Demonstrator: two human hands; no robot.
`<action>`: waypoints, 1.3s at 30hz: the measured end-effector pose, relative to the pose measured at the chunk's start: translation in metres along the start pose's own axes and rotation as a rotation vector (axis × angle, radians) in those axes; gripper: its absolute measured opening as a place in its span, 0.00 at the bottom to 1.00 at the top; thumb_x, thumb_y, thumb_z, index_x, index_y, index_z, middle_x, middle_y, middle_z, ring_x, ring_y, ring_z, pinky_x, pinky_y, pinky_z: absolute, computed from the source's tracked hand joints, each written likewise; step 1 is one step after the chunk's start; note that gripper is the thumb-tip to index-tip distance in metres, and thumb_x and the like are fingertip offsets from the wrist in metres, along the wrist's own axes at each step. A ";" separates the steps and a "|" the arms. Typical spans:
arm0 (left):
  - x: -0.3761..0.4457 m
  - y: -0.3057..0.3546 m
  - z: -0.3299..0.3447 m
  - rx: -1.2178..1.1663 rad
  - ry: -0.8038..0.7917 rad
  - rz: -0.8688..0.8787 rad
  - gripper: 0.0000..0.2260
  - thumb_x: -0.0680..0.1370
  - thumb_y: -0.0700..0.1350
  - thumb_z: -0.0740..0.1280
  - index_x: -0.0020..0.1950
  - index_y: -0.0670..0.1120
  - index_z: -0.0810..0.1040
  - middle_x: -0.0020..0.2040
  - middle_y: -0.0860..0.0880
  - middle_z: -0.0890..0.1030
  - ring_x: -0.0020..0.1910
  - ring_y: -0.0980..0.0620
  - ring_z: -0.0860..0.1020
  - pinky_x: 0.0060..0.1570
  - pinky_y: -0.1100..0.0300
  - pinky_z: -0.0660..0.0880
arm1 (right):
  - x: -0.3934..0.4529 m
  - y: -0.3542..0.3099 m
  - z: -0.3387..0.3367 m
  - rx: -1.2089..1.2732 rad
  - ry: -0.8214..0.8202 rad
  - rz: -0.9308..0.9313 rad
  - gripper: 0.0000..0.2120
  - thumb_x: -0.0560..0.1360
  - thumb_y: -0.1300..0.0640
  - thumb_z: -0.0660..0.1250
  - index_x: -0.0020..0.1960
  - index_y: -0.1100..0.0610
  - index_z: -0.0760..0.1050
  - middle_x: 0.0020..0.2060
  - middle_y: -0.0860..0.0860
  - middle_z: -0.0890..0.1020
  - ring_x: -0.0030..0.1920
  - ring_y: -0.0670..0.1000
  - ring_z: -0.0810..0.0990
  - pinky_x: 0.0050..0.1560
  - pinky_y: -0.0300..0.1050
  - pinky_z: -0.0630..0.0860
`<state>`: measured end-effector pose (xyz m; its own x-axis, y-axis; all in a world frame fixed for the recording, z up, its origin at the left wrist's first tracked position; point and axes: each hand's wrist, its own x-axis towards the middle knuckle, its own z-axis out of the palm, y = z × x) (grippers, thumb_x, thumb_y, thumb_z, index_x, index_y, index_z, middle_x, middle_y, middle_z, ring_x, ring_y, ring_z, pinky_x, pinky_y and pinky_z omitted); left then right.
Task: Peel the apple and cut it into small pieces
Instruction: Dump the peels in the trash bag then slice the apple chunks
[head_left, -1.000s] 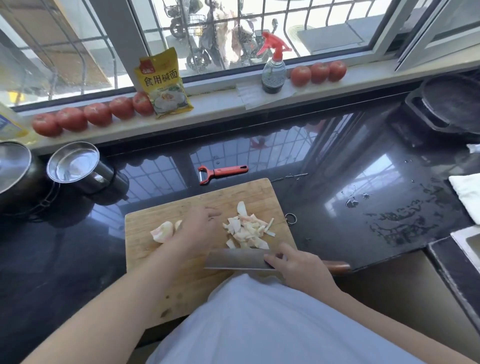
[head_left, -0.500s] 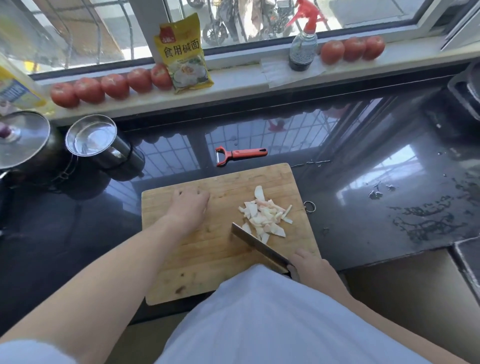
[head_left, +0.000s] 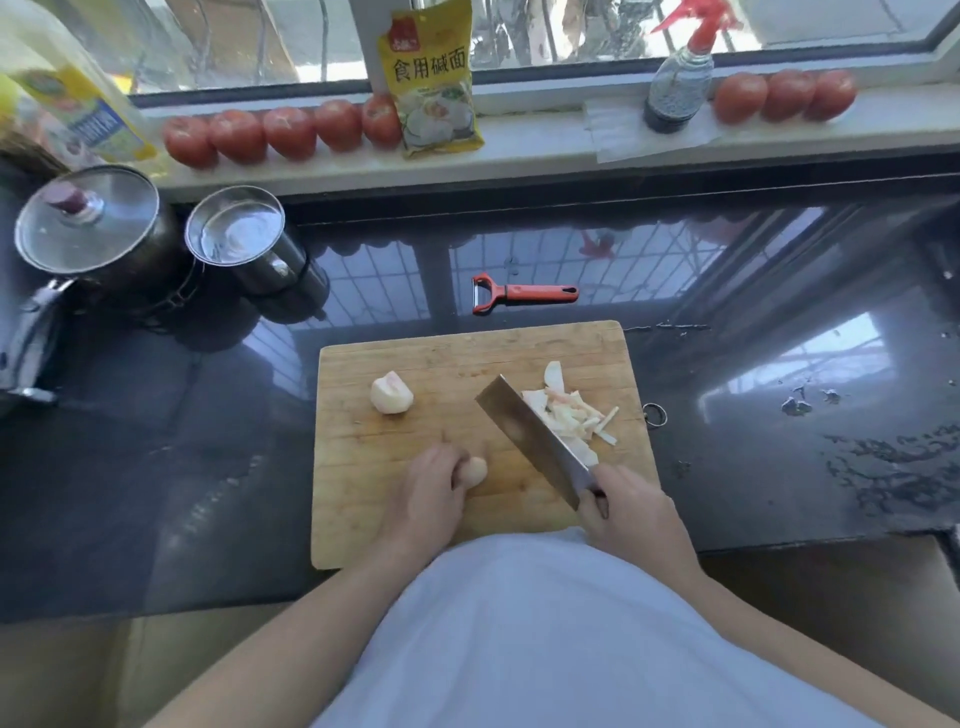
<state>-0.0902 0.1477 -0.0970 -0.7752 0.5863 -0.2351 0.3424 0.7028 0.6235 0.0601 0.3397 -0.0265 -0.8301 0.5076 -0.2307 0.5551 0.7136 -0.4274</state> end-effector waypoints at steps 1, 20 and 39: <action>-0.006 0.004 0.001 -0.011 0.016 0.007 0.13 0.79 0.41 0.69 0.51 0.59 0.73 0.49 0.56 0.75 0.50 0.50 0.75 0.46 0.55 0.71 | 0.000 -0.003 0.000 -0.040 -0.010 -0.007 0.10 0.71 0.60 0.66 0.37 0.52 0.65 0.31 0.47 0.70 0.30 0.53 0.69 0.28 0.49 0.71; -0.008 -0.010 0.019 0.133 0.106 0.312 0.10 0.76 0.35 0.73 0.57 0.42 0.83 0.47 0.43 0.79 0.41 0.39 0.78 0.34 0.49 0.77 | -0.006 -0.032 -0.014 -0.416 -0.410 -0.180 0.03 0.78 0.60 0.52 0.48 0.53 0.59 0.33 0.47 0.68 0.36 0.58 0.69 0.28 0.46 0.53; -0.008 -0.005 0.016 0.155 0.091 0.304 0.11 0.74 0.32 0.73 0.54 0.42 0.83 0.52 0.47 0.81 0.45 0.43 0.79 0.39 0.49 0.79 | 0.012 -0.039 0.001 -0.138 -0.463 -0.066 0.10 0.77 0.47 0.53 0.45 0.54 0.61 0.33 0.49 0.70 0.41 0.61 0.74 0.41 0.52 0.72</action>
<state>-0.0769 0.1457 -0.1102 -0.6673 0.7447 0.0154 0.6360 0.5588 0.5322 0.0287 0.3171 -0.0135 -0.7825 0.2138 -0.5848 0.4763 0.8104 -0.3411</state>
